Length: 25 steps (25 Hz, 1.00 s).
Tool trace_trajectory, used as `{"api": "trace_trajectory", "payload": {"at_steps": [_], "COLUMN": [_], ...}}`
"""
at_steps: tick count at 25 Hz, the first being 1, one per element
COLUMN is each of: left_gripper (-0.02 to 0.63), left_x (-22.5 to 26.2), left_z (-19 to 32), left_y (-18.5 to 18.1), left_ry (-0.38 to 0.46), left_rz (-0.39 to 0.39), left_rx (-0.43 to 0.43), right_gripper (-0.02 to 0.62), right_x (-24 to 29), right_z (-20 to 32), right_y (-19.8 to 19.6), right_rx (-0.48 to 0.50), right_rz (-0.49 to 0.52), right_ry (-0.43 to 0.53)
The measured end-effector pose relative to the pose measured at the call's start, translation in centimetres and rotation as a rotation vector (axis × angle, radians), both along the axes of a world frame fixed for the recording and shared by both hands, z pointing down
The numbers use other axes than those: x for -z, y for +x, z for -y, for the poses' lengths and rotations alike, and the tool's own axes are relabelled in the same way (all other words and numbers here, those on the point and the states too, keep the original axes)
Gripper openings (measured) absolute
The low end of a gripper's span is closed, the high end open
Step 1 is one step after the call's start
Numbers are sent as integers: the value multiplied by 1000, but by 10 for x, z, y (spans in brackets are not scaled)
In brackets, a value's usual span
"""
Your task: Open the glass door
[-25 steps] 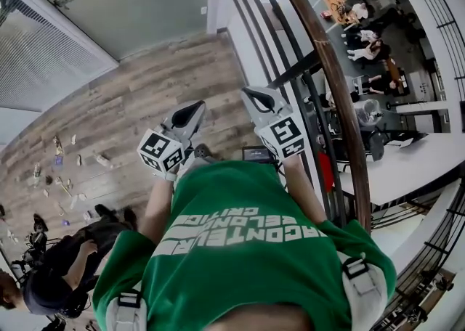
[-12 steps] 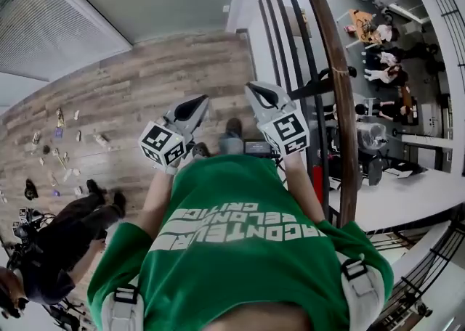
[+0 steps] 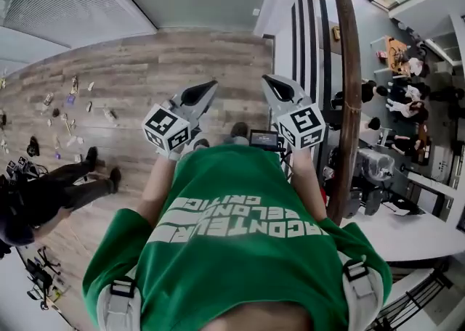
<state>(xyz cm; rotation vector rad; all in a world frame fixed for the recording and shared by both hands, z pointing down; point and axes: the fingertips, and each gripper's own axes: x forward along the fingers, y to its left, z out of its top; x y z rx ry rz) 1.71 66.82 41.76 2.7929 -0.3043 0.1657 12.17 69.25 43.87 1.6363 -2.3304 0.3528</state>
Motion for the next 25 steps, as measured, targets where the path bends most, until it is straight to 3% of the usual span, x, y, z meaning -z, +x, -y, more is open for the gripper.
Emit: {"api": "trace_trajectory", "payload": {"at_steps": [8,13,25], "left_gripper": [15,15,15], "left_x": [-6,-17,-26], "left_z": [10,18,84], "left_y": [9,1,9], "left_ry": [2,-19,-38], "left_rz": [44,63,2], "left_rx": [82,108,63], "right_gripper": [-7,-6,-6], "right_x": [-15,-20,-32], "right_z": [18,34,69], "right_y": [42,46,42], "right_rx": [14,20,-11], "right_rz": [7,1,-71], "right_ry": [-35,-42,-100]}}
